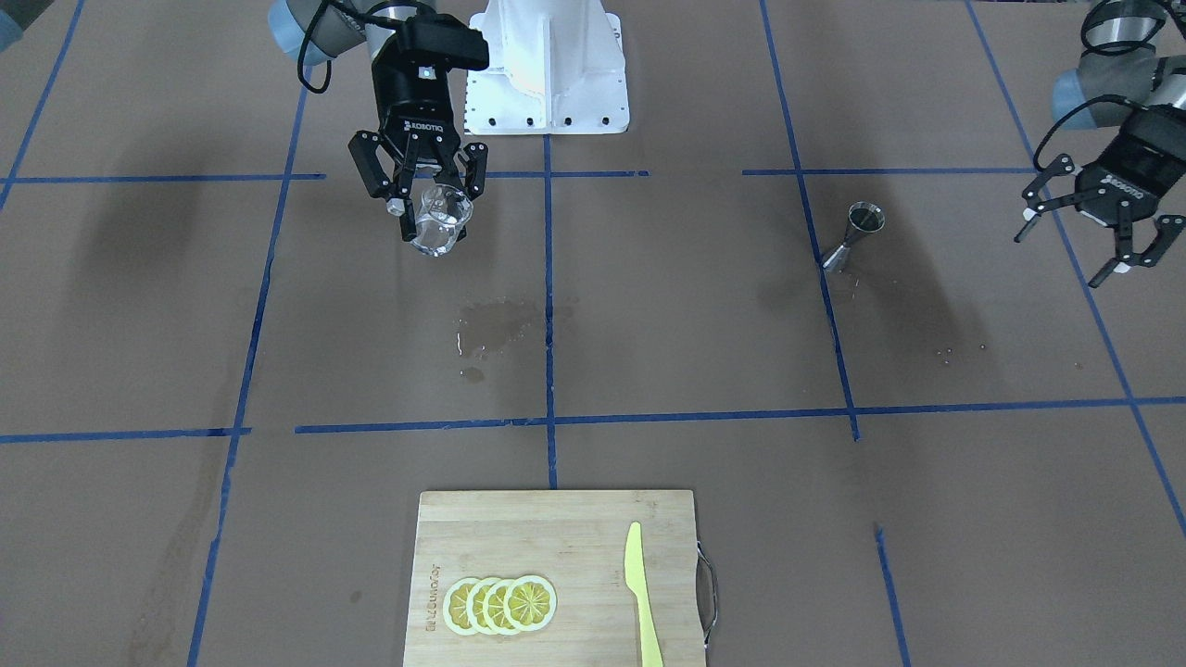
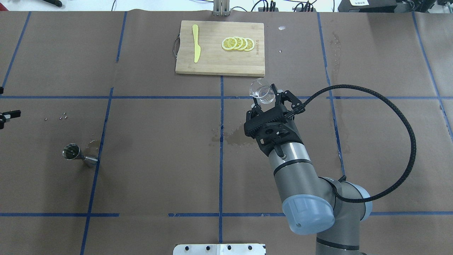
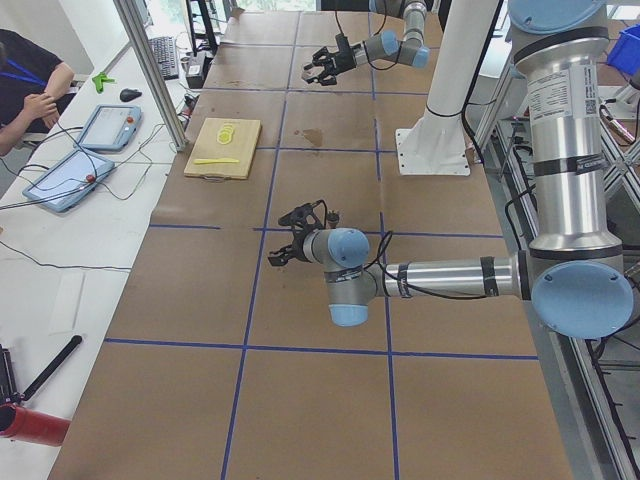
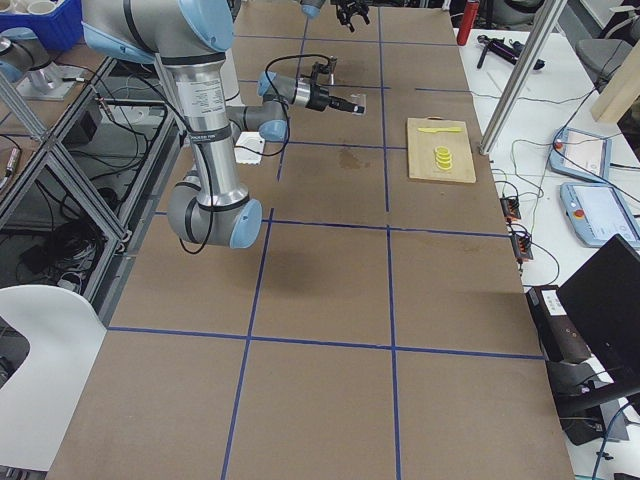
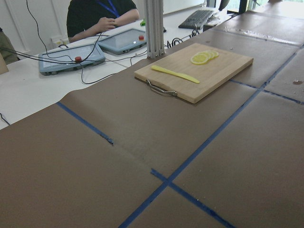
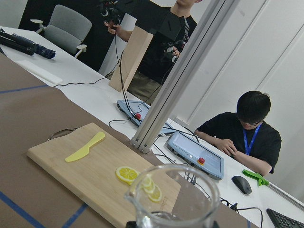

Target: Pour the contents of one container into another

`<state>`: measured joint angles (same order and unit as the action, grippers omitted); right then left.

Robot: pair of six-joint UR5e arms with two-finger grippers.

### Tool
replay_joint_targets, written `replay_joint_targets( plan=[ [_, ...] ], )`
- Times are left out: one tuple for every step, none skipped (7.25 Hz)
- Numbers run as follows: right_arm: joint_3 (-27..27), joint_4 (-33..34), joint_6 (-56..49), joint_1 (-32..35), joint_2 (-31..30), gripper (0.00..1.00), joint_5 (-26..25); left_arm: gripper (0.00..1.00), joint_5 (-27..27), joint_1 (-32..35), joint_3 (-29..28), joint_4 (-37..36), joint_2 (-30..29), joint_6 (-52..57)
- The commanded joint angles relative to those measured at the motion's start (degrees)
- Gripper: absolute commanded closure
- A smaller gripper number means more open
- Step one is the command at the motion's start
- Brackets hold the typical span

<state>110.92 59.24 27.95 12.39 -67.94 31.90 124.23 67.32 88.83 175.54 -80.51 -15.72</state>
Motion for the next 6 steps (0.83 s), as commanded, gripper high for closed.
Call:
replay_joint_targets(
  plan=[
    [0.0,0.0,0.0,0.01,0.0,1.0,0.0,0.0,4.97,8.05,0.03,-15.94,1.39,14.95],
    [0.0,0.0,0.0,0.01,0.0,1.0,0.0,0.0,6.19,12.79,0.81,-29.5,1.23,15.62],
    [0.0,0.0,0.0,0.01,-0.09,1.0,0.0,0.0,5.85,15.97,2.3,-37.21,1.23,15.8],
    [0.0,0.0,0.0,0.01,-0.09,1.0,0.0,0.0,6.28,18.52,2.31,-40.33,1.32,15.89],
    [0.0,0.0,0.0,0.01,-0.09,1.0,0.0,0.0,6.37,19.24,2.4,-46.37,1.32,16.42],
    [0.0,-0.09,0.0,0.01,-0.09,1.0,0.0,0.0,6.37,21.16,2.49,-53.04,1.14,18.6]
  ],
)
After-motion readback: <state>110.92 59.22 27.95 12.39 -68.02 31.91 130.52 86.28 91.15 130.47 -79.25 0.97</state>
